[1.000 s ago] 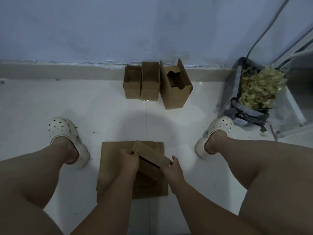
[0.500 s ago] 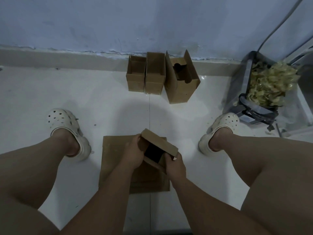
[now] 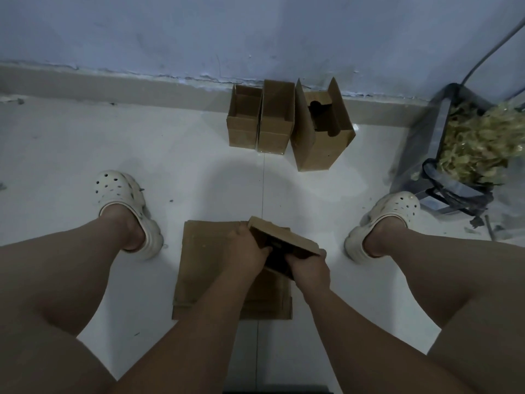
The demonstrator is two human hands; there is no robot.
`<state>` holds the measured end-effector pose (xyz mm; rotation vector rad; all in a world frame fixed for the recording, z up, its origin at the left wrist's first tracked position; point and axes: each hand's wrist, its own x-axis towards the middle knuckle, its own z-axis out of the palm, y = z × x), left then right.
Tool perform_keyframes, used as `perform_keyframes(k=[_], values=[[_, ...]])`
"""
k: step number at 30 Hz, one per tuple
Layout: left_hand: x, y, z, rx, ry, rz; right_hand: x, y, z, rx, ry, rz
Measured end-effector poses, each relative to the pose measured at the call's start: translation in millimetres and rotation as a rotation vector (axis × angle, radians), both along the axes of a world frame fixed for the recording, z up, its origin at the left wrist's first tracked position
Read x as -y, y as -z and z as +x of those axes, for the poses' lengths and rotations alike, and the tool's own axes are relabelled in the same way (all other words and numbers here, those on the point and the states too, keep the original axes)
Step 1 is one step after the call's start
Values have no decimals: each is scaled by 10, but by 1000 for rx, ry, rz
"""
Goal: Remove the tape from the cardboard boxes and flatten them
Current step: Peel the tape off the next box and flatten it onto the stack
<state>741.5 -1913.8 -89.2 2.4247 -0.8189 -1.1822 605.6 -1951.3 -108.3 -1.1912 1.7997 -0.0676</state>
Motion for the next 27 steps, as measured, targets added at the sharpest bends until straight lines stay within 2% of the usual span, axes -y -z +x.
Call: perform_keyframes(k=[3, 5, 8, 11, 15, 23, 27], values=[[-3, -65, -33, 112, 29, 95, 7, -92, 58, -50, -75, -40], [7, -147, 8, 90, 13, 123, 25, -173, 83, -70, -121, -56], [10, -259, 80, 54, -69, 91, 77, -311, 89, -125, -232, -87], [-30, -343, 117, 106, -66, 84, 122, -419, 112, -141, -345, -154], [-76, -327, 98, 134, -65, 63, 139, -549, 147, -108, -374, -258], [-33, -330, 132, -139, -351, -113, 160, -815, 148, -22, -363, -372], [46, -408, 156, -147, -212, -170, 244, -869, 108, -19, -295, -447]])
